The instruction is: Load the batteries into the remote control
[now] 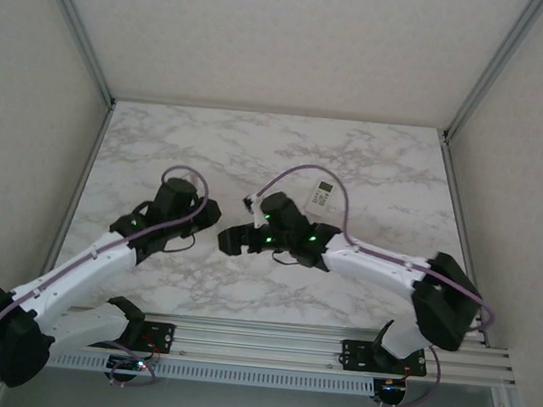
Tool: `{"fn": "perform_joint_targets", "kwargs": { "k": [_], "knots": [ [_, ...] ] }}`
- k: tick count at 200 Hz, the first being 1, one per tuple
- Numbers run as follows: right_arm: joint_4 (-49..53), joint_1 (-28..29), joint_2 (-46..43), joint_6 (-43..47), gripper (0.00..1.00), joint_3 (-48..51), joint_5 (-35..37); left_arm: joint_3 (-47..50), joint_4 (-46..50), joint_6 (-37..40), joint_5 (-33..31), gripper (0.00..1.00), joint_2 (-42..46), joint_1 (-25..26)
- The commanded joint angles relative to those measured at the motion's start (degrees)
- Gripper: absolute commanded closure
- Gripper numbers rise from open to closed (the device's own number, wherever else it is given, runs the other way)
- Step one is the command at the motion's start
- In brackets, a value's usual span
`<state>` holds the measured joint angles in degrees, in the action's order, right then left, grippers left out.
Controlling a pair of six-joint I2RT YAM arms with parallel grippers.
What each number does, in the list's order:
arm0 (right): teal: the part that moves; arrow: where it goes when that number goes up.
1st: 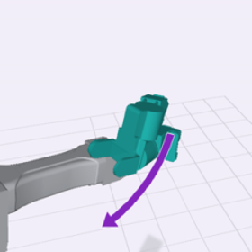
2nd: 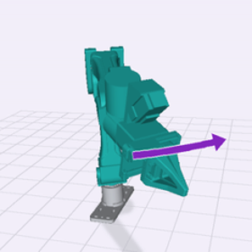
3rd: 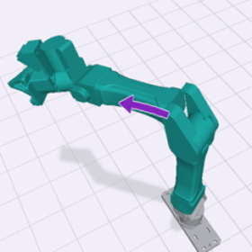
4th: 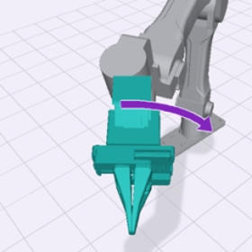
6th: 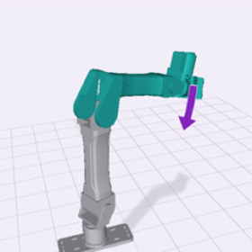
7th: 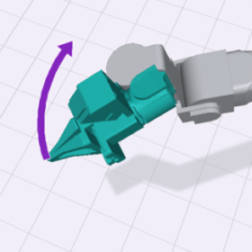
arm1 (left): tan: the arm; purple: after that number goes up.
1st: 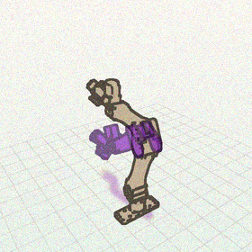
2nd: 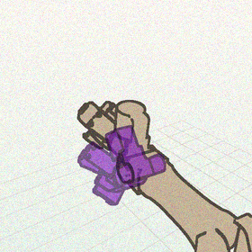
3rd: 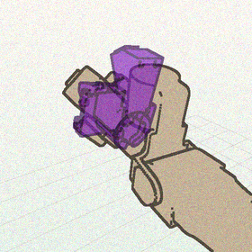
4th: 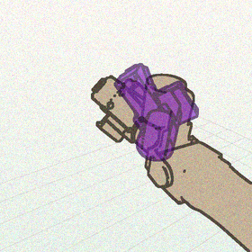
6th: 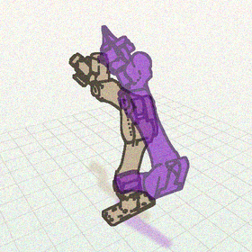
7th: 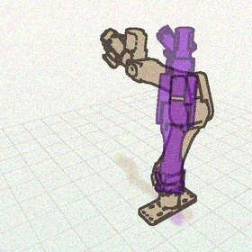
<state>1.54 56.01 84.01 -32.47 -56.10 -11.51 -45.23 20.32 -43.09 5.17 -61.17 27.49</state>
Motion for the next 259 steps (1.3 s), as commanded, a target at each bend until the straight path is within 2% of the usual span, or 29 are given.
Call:
{"fn": "perform_joint_targets", "kwargs": {
  "k": [1, 25, 43, 57, 79, 99, 122, 154, 199, 221, 228, 259],
  "knots": [
    [4.57, -4.78, -10.78, -0.30, 0.03, 2.43, 7.92, -12.74, 13.78, 16.79, -16.54, 0.89, -8.97, -3.06],
    [13.33, -8.86, -16.67, -0.02, 0.01, 3.57, 13.79, -29.86, 26.84, 23.94, -35.56, 0.89, -28.47, -5.09],
    [19.38, -9.69, -18.66, 0.02, 0.01, 3.50, 16.53, -40.61, 33.21, 26.65, -45.28, 0.90, -41.55, -5.85],
    [20.37, -9.73, -20.64, -0.93, 0.01, 5.22, 17.17, -46.83, 34.99, 29.06, -49.57, 0.90, -49.24, -6.76],
    [20.67, -9.79, -24.12, -3.04, 0.01, 8.25, 18.49, -55.04, 37.83, 32.06, -50.99, 0.90, -59.17, -8.62],
    [22.23, -9.86, -26.22, -3.24, 0.01, 9.30, 20.18, -58.41, 38.22, 33.68, -52.53, 0.90, -65.89, -9.72],
    [23.43, -9.87, -27.30, -2.95, 0.01, 9.85, 21.34, -59.05, 36.84, 33.60, -51.61, 0.88, -69.61, -9.94],
    [24.41, -10.05, -26.90, -2.93, 0.01, 9.70, 22.17, -58.78, 34.93, 33.55, -47.67, 0.74, -72.89, -9.76],
    [25.34, -11.21, -26.20, -2.84, 0.01, 8.81, 23.29, -59.27, 34.41, 32.72, -37.25, 0.40, -73.74, -9.59],
    [27.23, -12.96, -24.23, -4.11, 0.01, 7.27, 22.77, -59.37, 33.24, 32.07, -32.65, 0.33, -69.13, -9.01],
    [28.07, -15.46, -23.17, -4.58, 0.01, 6.53, 22.76, -59.07, 32.58, 31.81, -30.07, 0.30, -66.51, -8.75],
    [29.00, -23.15, -15.04, -3.98, 0.01, 3.10, 22.09, -51.16, 24.23, 28.95, -13.55, 0.14, -48.48, -7.23]
  ]
}}
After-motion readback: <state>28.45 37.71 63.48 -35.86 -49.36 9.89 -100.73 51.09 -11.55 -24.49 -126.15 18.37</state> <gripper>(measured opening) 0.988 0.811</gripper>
